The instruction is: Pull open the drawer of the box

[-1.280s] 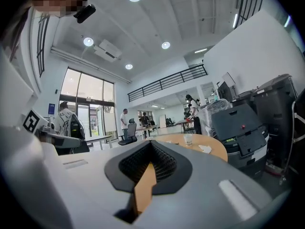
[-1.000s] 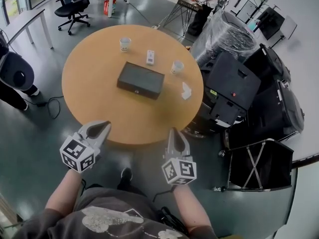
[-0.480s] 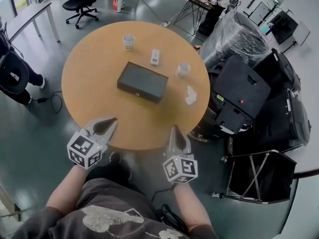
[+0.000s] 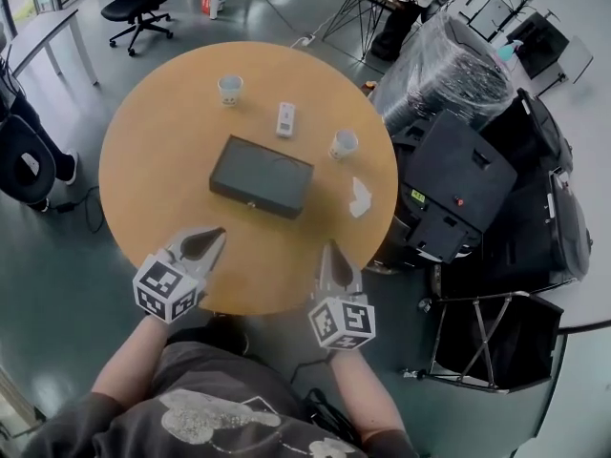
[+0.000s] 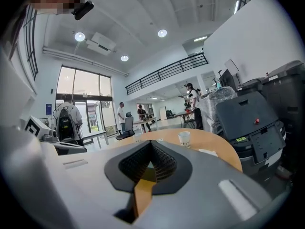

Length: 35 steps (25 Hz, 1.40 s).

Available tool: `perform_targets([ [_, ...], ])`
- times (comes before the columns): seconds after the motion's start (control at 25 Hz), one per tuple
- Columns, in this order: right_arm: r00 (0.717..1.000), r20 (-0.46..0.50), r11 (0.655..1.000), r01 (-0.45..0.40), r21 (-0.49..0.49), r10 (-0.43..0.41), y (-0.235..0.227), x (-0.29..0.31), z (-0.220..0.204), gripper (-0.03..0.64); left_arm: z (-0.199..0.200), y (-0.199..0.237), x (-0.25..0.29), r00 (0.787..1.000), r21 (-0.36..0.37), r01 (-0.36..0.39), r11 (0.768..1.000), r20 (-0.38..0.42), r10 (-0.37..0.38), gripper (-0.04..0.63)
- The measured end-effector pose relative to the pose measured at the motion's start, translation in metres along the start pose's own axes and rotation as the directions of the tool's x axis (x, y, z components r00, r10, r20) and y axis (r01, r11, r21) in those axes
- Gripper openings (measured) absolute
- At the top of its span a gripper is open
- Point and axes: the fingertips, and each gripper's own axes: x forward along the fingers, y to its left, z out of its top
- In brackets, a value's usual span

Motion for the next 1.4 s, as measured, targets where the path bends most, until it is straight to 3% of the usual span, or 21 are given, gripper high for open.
perform_targets([
  [0.28,0.997,-0.063,0.999,0.047,-0.001,-0.047,-0.011,0.052,-0.009,0.002,-0.007,0.025,0.043,0.998,-0.007,0.056,0.998,-0.031,-0.056,0.002],
  [0.56,0.978,-0.193,0.997,0.078,-0.006,-0.077,-0.021,0.093,-0.039,0.002,-0.035,0.042,0.081,0.988,-0.028,0.118,0.993,-0.098,-0.120,0.002],
  [0.72,0.956,-0.290,0.999,0.034,0.007,-0.030,-0.019,0.108,-0.062,0.007,-0.047,0.051,0.098,0.987,-0.081,0.088,0.993,-0.126,-0.098,0.037],
  [1.04,0.923,-0.383,1.000,-0.031,0.002,0.029,-0.026,0.131,-0.082,0.096,-0.062,0.046,0.115,0.981,-0.108,0.065,0.992,-0.173,-0.083,0.061],
  [1.4,0.879,-0.476,1.000,-0.019,0.022,0.027,-0.037,0.160,-0.102,0.170,-0.072,0.052,0.124,0.979,-0.121,0.024,0.992,-0.198,-0.048,0.064],
])
